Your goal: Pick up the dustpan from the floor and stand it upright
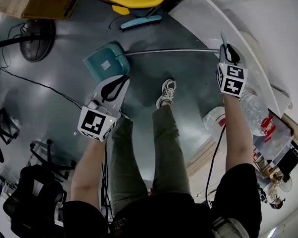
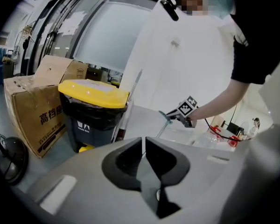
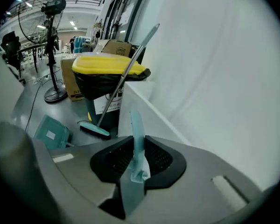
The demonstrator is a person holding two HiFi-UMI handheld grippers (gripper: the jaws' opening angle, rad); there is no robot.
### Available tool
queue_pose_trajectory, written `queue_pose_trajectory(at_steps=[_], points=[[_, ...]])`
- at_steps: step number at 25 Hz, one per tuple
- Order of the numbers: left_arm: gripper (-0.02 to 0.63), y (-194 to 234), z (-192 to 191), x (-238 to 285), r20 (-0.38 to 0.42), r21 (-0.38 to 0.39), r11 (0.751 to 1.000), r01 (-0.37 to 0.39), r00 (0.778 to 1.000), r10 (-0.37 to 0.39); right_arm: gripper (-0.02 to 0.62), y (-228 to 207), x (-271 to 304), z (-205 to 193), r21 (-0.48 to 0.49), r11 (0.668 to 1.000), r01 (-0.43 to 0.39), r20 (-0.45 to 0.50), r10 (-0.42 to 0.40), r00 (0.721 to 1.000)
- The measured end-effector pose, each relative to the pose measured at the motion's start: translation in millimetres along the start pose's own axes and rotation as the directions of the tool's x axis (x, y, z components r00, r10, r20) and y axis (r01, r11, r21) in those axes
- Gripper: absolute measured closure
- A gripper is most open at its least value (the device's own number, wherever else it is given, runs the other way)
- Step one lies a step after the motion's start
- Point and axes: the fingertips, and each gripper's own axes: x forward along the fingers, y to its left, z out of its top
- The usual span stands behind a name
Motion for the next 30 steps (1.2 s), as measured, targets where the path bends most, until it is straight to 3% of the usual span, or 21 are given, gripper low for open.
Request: queue_pose_trajectory(at_steps=[14, 22, 30], points=[[0.552, -3.8, 31.8, -40.5, 0.059, -0.03, 0.999, -0.038, 0.997, 0.04, 0.523, -32.2, -65.6, 87.9, -0.191, 0.973, 0.129, 0.144, -0.102, 0.984], [0.552, 0.7, 42.5, -57.3, 0.085, -0.039, 0.998, -0.055, 0.995, 0.058, 0.52, -40.2, -89.4, 129.2, -0.28, 0.938, 0.202, 0.219, -0.142, 0.965], [0.552, 1.4, 51.5, -59.1, 0.101, -0.034, 0.998, -0.054, 0.993, 0.058, 0.517, -28.6, -111.7, 154.1, -0.402, 0.876, 0.267, 0.302, -0.148, 0.942]])
